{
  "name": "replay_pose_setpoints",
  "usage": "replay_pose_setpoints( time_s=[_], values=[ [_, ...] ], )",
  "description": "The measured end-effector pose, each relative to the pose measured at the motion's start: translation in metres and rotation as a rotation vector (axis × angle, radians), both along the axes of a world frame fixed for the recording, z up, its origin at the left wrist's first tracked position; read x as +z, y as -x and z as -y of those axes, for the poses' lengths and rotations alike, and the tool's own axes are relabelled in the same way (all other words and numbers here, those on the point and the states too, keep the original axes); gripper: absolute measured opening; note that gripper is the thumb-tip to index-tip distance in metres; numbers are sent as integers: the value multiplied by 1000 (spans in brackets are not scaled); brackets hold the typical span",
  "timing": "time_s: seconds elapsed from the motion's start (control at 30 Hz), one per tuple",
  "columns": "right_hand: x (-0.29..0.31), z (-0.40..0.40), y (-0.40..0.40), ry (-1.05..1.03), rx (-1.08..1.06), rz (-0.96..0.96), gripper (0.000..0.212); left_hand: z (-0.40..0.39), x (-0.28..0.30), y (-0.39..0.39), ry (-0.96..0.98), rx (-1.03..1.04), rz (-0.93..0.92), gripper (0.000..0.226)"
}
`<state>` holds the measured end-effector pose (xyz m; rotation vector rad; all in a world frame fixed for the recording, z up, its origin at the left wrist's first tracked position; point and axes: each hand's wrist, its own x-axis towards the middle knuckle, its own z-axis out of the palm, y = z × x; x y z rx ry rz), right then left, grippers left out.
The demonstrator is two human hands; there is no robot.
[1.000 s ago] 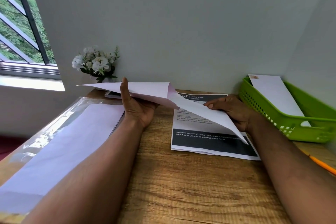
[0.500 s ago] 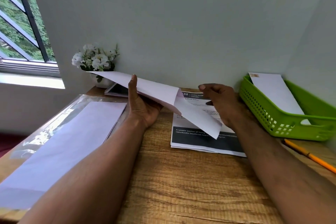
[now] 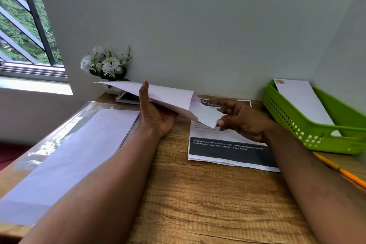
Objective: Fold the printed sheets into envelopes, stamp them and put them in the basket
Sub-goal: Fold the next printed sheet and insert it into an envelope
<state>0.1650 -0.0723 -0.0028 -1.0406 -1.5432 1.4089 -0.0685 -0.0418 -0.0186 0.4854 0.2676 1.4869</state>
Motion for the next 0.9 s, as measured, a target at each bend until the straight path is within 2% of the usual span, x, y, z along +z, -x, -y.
replay_pose_setpoints(
  time_s=[0.13, 0.3, 0.43, 0.5, 0.57, 0.67, 0.73, 0.77, 0.8, 0.87, 0.9],
  values=[
    [-7, -3, 32, -357, -345, 301, 84, 5, 1, -9, 32, -56, -60, 105],
    [-14, -4, 43, -653, -448, 499, 79, 8, 1, -20, 60, -163, -129, 124],
    [-11, 0, 46, -962, -541, 697, 52, 9, 0, -23, 36, -259, -183, 108],
    [-8, 4, 46, -1167, -550, 878, 49, 12, 2, -25, 2, -296, -224, 87],
    [-3, 8, 44, -1323, -545, 979, 47, 14, 5, -27, -9, -321, -267, 72],
    [2, 10, 36, -1455, -507, 1047, 47, 11, 11, -30, 11, -309, -339, 65],
    [6, 8, 29, -1437, -393, 1076, 48, 11, 15, -33, 14, -275, -386, 61],
    [8, 7, 24, -1386, -319, 1050, 48, 11, 16, -35, 9, -223, -460, 55],
    [9, 8, 21, -1310, -256, 1016, 46, 11, 18, -37, -10, -114, -624, 45],
    [11, 11, 16, -1053, -181, 1011, 41, 8, 13, -36, -108, 268, -1196, 35],
    [10, 12, 13, -876, -151, 1048, 41, 7, 10, -33, -202, 473, -1476, 45]
  ],
)
